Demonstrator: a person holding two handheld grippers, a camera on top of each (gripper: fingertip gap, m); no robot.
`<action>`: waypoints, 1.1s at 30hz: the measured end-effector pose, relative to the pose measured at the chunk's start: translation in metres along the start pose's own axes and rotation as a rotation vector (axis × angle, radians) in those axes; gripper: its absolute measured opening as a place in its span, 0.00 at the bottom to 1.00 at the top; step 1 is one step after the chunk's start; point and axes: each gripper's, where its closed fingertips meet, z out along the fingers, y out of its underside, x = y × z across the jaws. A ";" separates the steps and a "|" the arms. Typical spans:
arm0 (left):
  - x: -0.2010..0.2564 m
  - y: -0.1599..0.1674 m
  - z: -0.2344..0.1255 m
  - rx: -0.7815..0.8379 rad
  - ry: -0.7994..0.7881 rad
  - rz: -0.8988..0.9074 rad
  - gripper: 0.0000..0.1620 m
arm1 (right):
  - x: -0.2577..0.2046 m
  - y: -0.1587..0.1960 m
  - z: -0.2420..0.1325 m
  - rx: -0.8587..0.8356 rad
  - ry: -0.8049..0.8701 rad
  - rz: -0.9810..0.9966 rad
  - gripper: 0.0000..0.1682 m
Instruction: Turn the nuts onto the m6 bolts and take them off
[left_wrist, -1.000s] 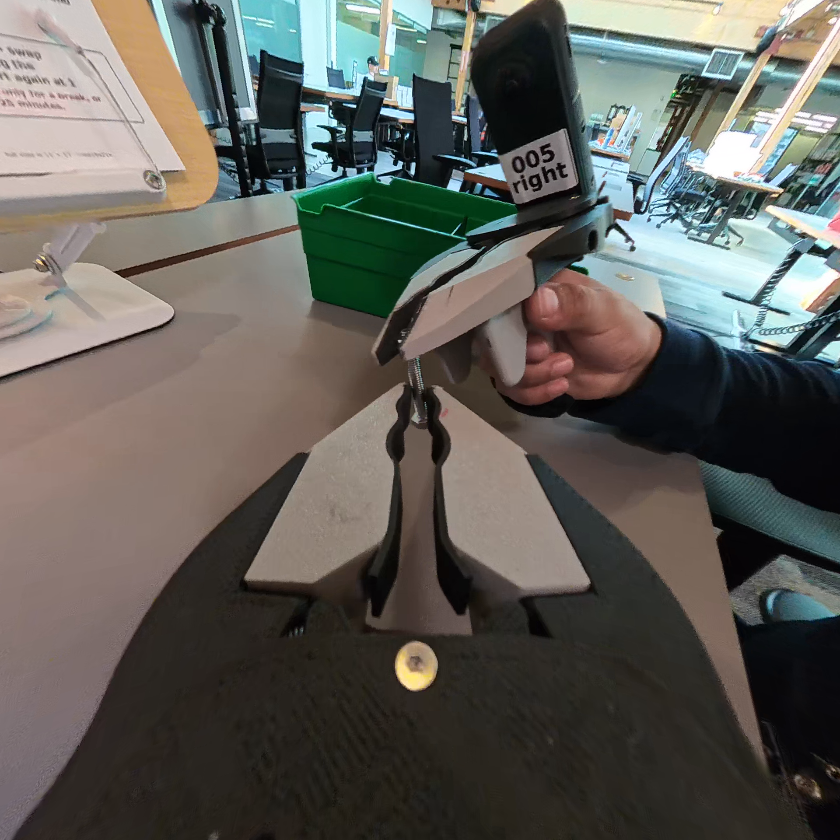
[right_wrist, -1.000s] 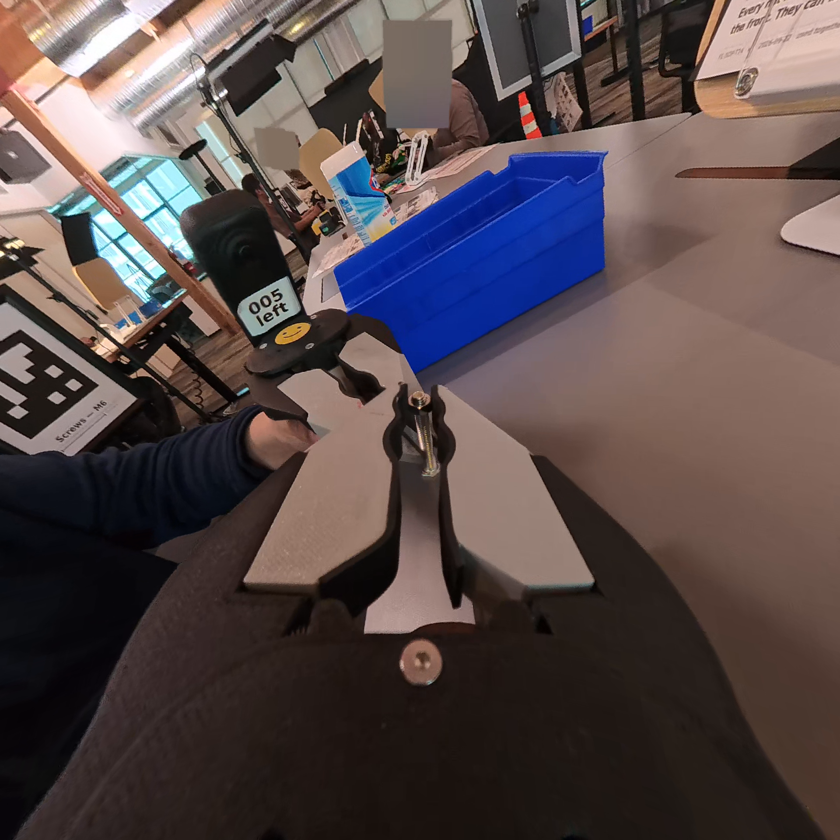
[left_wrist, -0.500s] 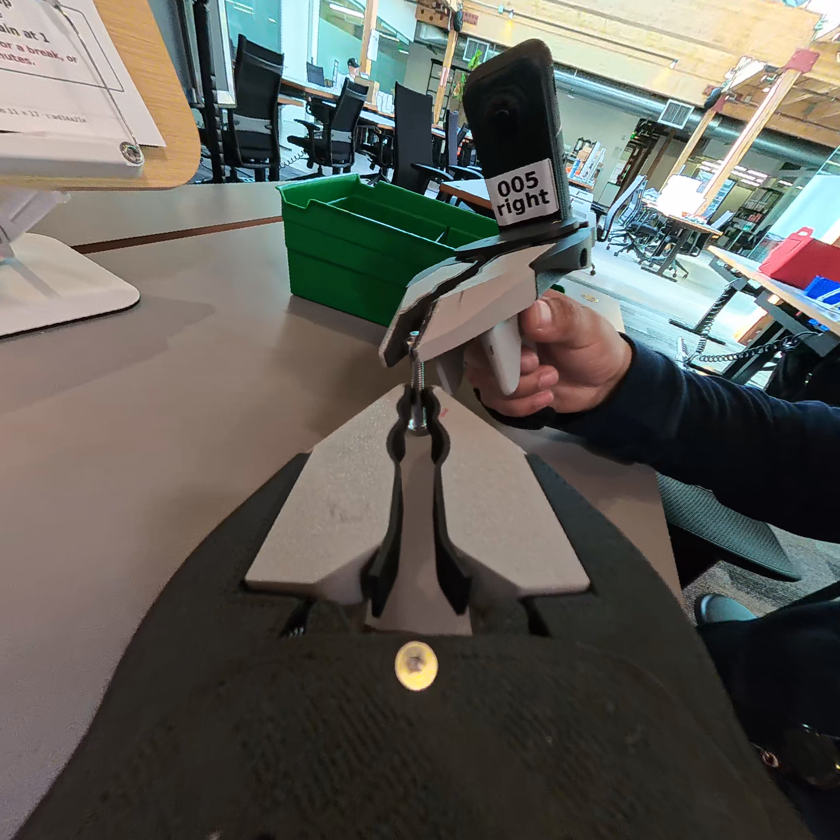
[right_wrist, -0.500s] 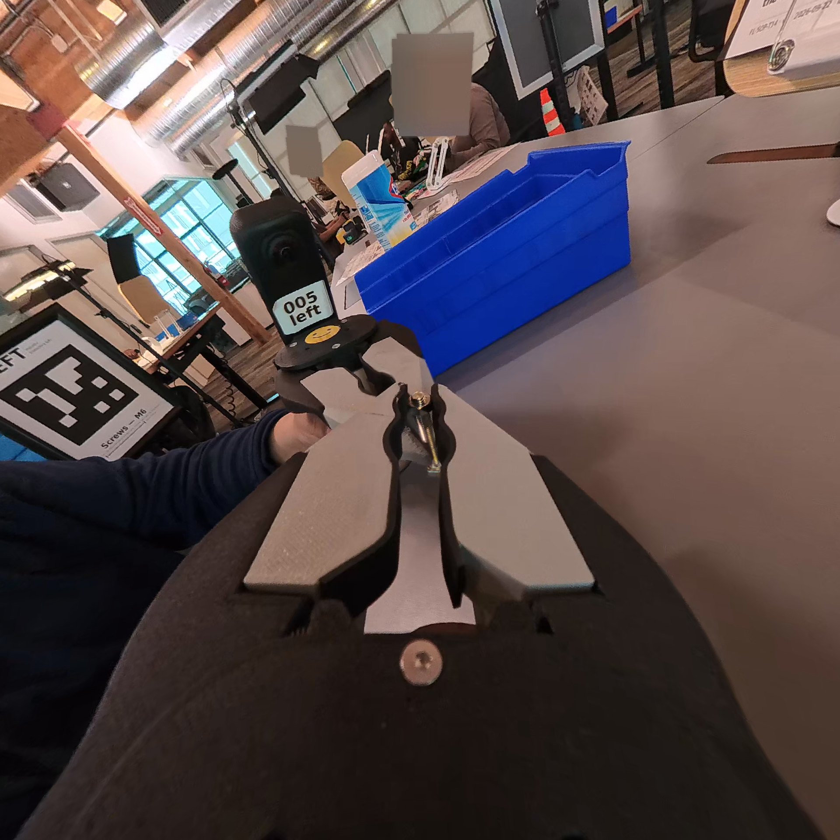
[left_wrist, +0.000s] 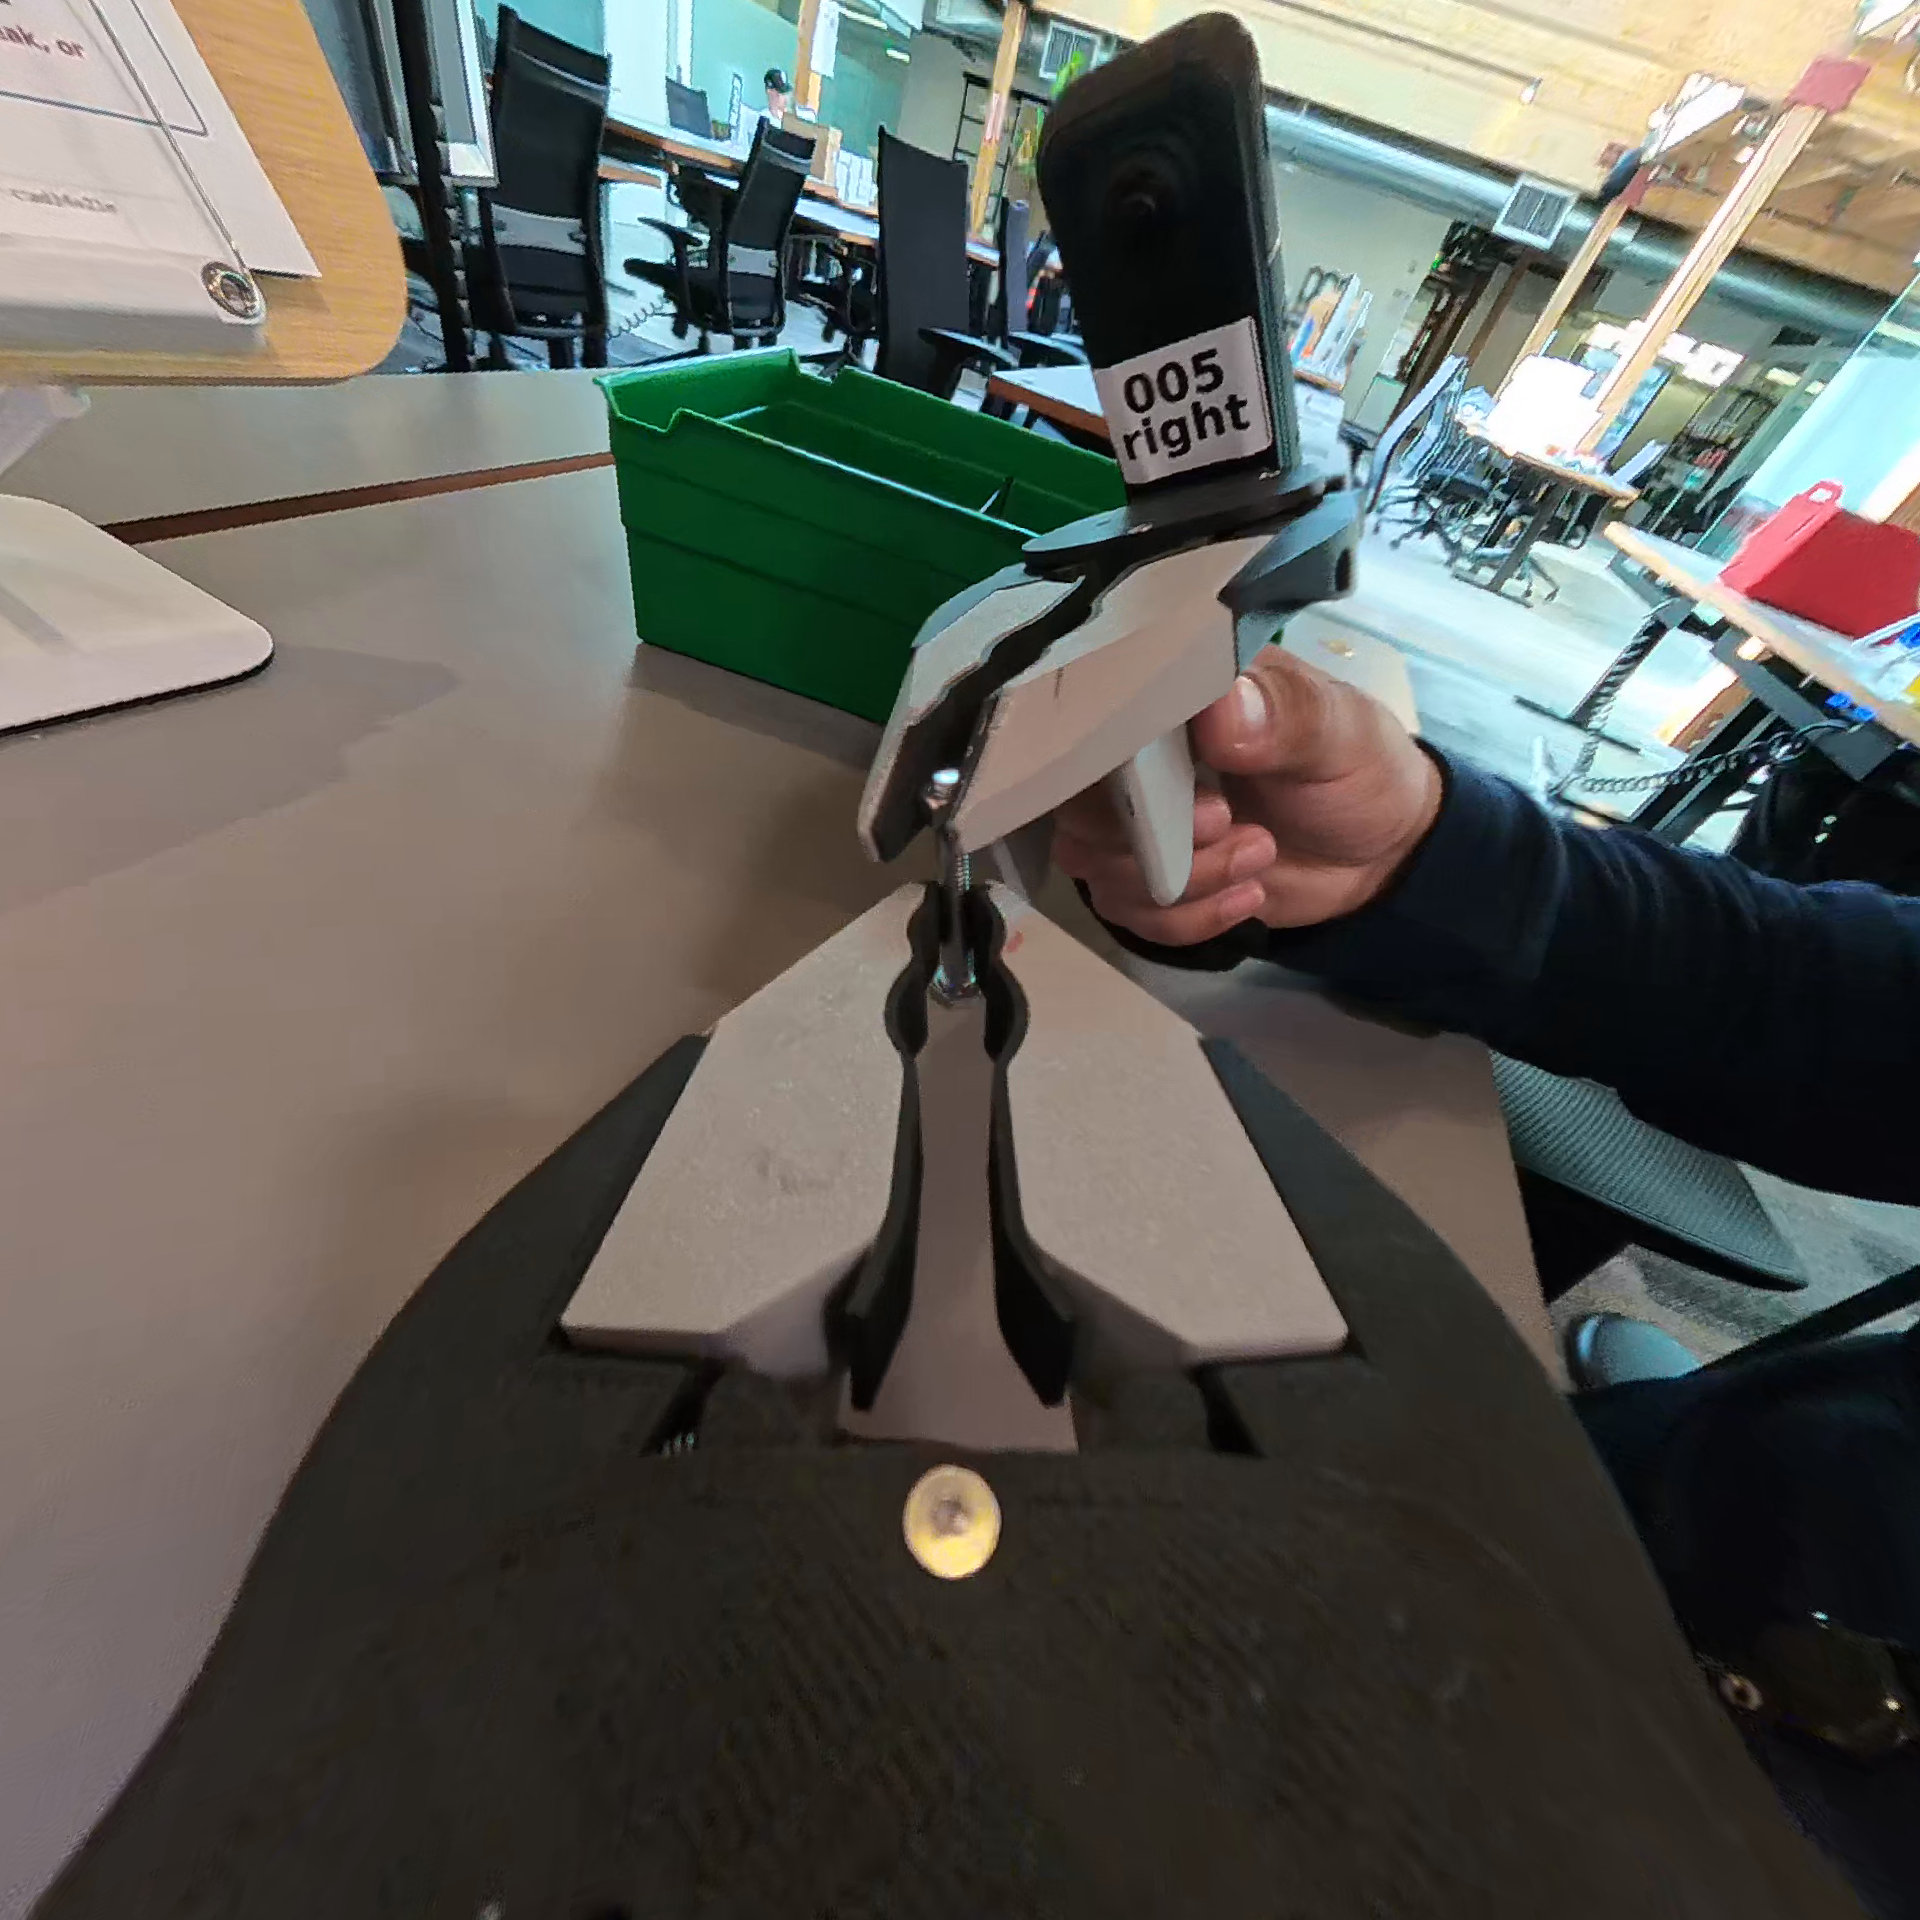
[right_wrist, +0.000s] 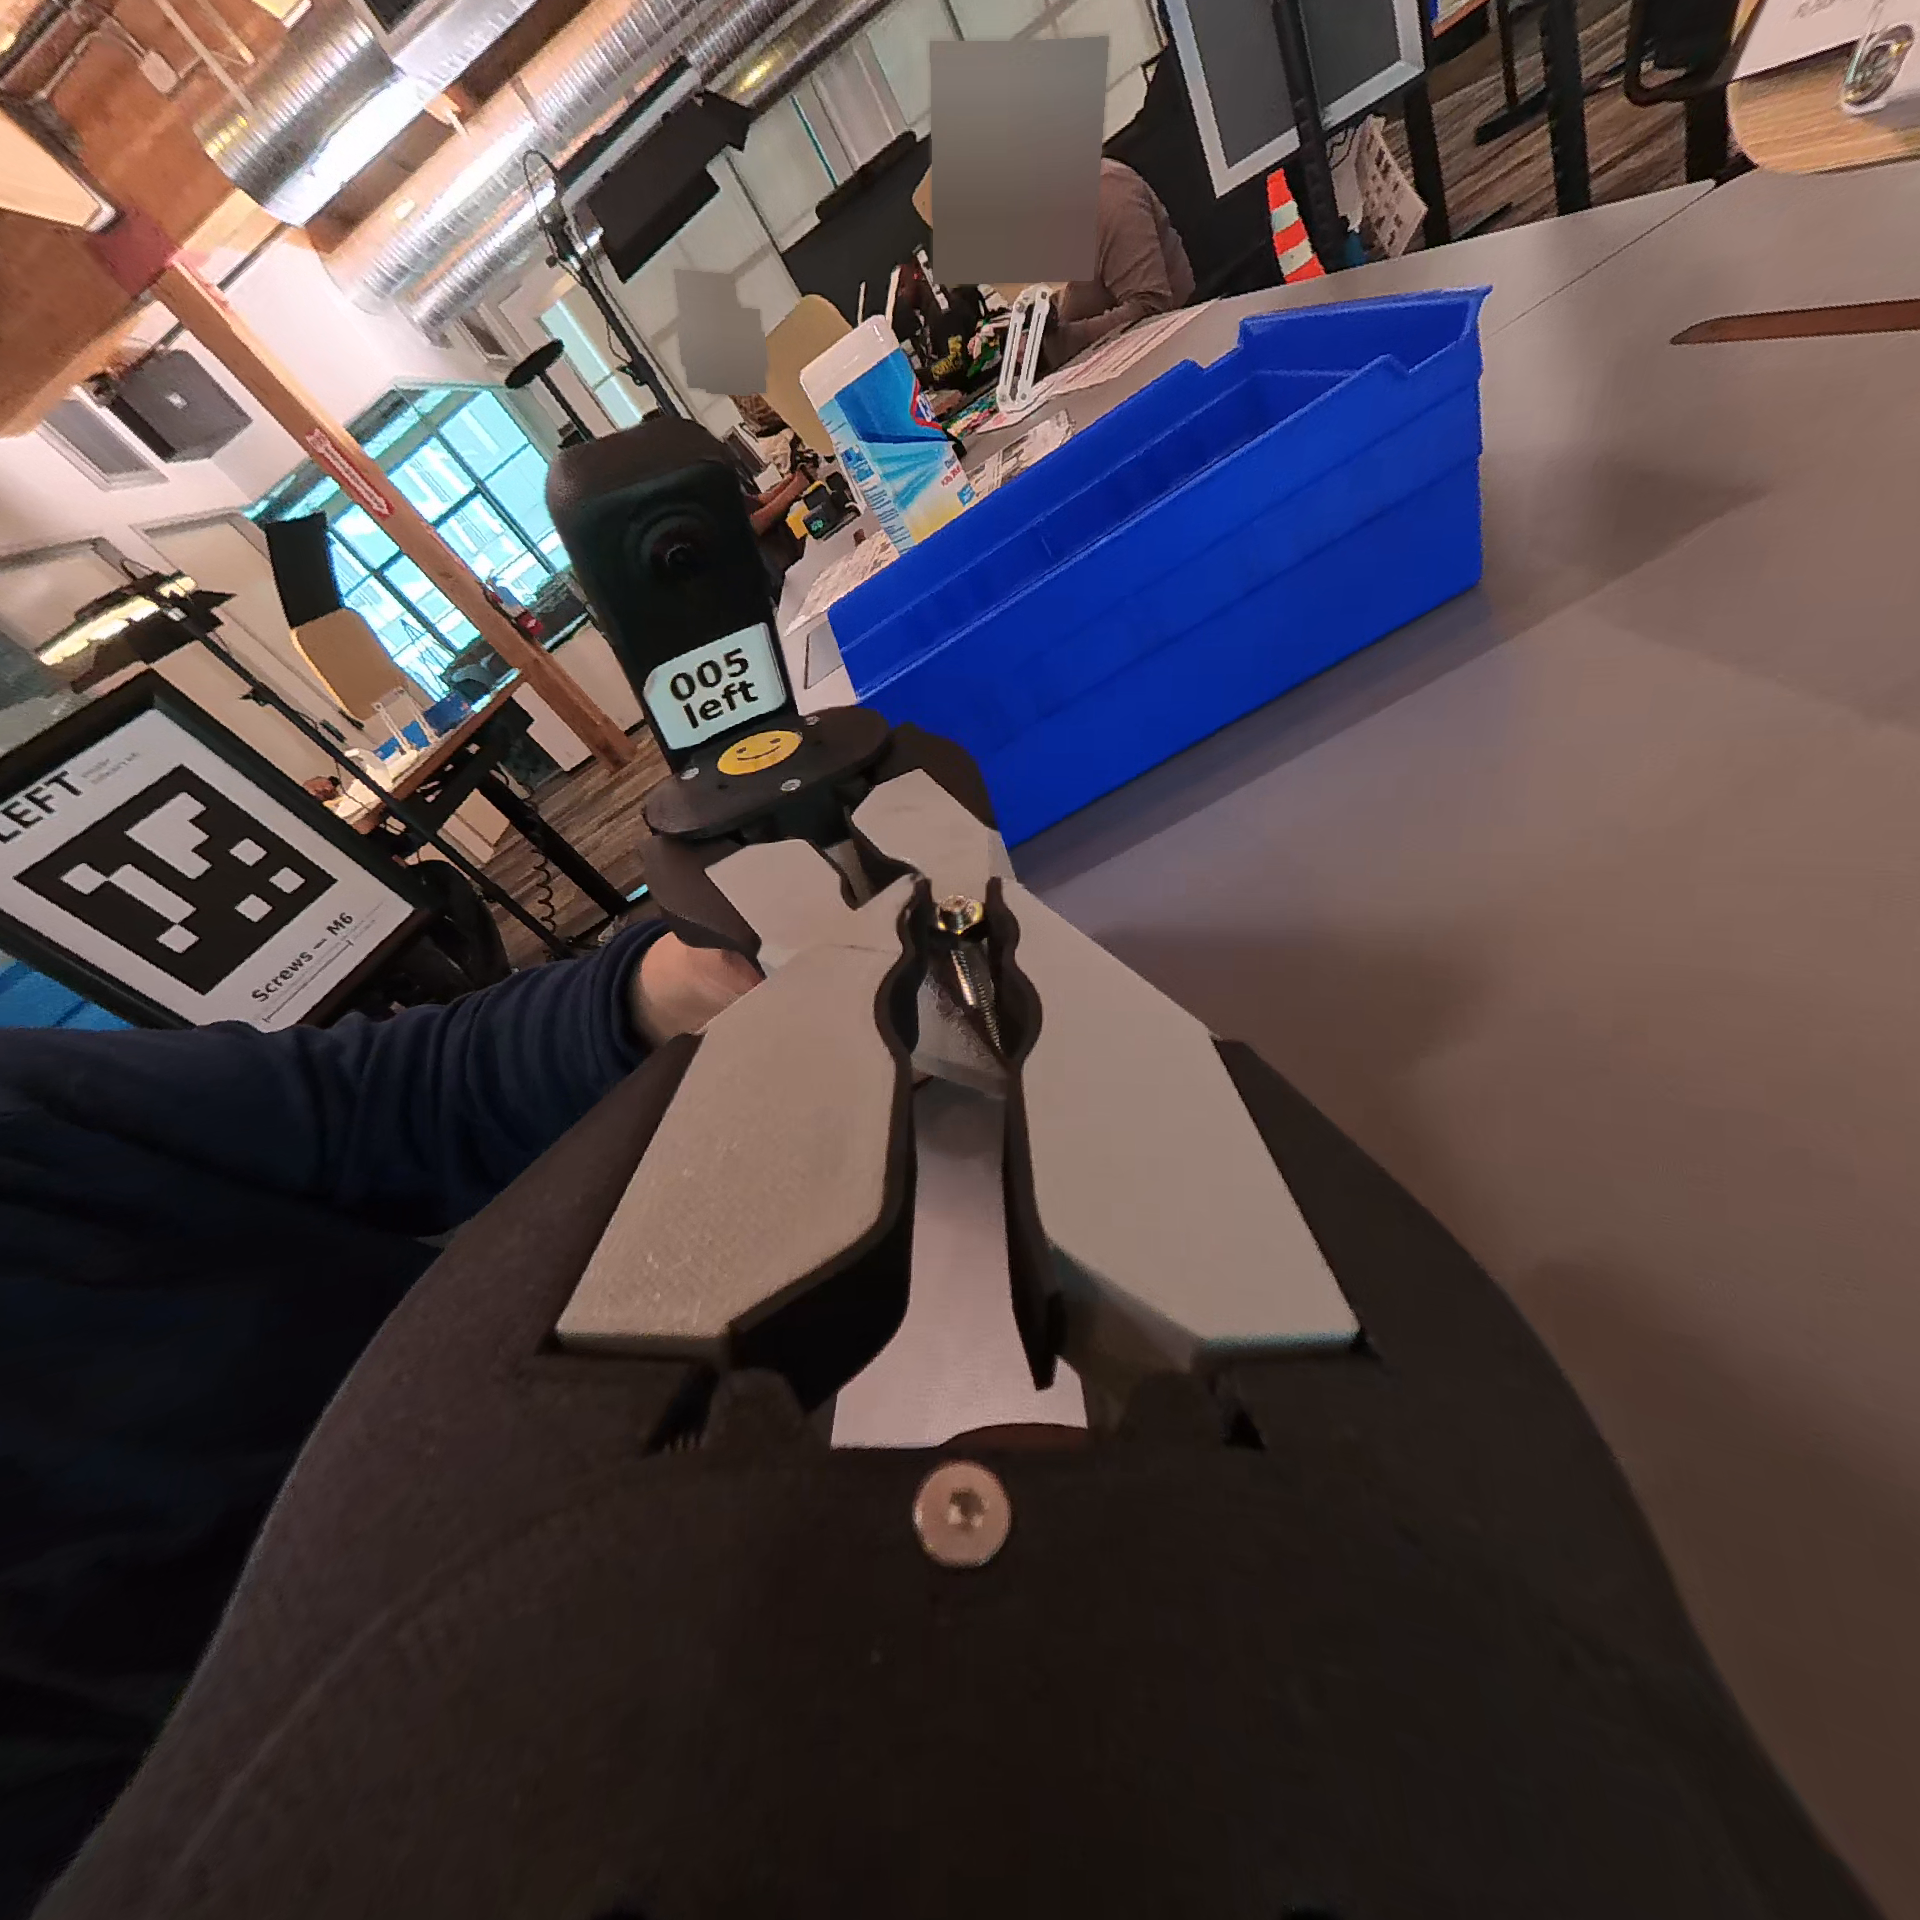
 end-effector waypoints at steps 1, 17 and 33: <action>-0.001 0.001 0.000 -0.011 -0.009 0.012 0.02 | 0.000 0.001 0.000 -0.007 0.006 -0.007 0.04; -0.006 0.003 -0.002 -0.025 -0.026 -0.015 0.02 | 0.007 -0.001 0.002 -0.007 0.097 -0.130 0.15; -0.011 -0.001 -0.005 0.000 -0.037 -0.038 0.02 | 0.014 -0.004 -0.004 -0.010 0.151 -0.168 0.11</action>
